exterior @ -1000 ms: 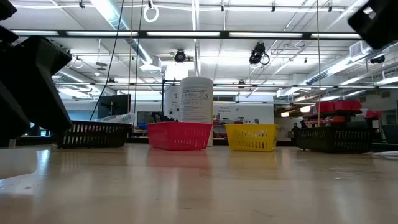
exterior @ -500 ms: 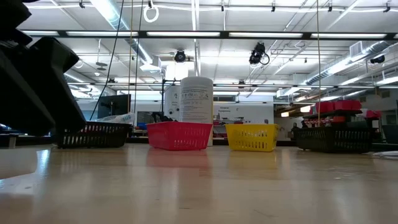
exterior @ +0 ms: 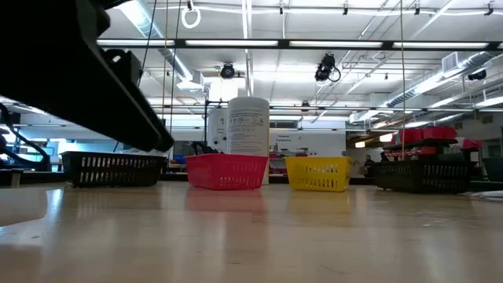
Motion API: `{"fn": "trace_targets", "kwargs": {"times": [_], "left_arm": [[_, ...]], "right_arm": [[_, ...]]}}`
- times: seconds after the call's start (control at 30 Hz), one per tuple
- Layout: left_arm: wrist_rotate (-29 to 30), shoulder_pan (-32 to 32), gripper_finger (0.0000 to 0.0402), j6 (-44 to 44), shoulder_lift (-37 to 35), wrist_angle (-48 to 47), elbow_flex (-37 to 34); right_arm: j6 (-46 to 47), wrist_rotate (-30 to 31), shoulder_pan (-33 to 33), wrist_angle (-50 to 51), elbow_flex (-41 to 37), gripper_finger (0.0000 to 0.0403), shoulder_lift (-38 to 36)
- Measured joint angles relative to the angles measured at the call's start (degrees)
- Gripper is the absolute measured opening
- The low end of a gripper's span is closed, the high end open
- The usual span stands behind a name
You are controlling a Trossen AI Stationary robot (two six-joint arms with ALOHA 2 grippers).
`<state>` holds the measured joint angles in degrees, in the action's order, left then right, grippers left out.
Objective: Pick & Place Travel size toiletries
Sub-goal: Put the blue toothbrush into the left black basket
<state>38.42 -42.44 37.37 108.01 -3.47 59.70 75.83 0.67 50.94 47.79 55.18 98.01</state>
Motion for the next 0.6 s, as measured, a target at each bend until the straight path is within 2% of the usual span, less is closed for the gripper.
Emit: {"fn": "trace_targets", "kwargs": {"times": [0.1, 0.27, 0.37, 0.6], "left_arm": [[-1.59, 1.07, 0.0196, -2.52, 0.0, 2.16, 0.0], [-2.04, 2.39, 0.0196, -5.36, 0.0, 5.42, 0.02], [-2.07, 2.74, 0.0196, -5.47, 0.0, 6.95, 0.02], [-2.09, 2.67, 0.0196, -5.84, 0.0, 7.41, 0.02]], "right_arm": [[1.49, -3.32, -0.14, 0.2, -0.22, 0.0144, -1.6], [4.29, -0.69, -0.5, 0.44, -0.18, 0.0144, -5.4], [9.25, 1.67, -0.85, 1.75, -0.21, 0.0144, -5.85], [19.83, -0.07, -1.43, -4.68, -5.27, 0.0144, -4.31]]}}
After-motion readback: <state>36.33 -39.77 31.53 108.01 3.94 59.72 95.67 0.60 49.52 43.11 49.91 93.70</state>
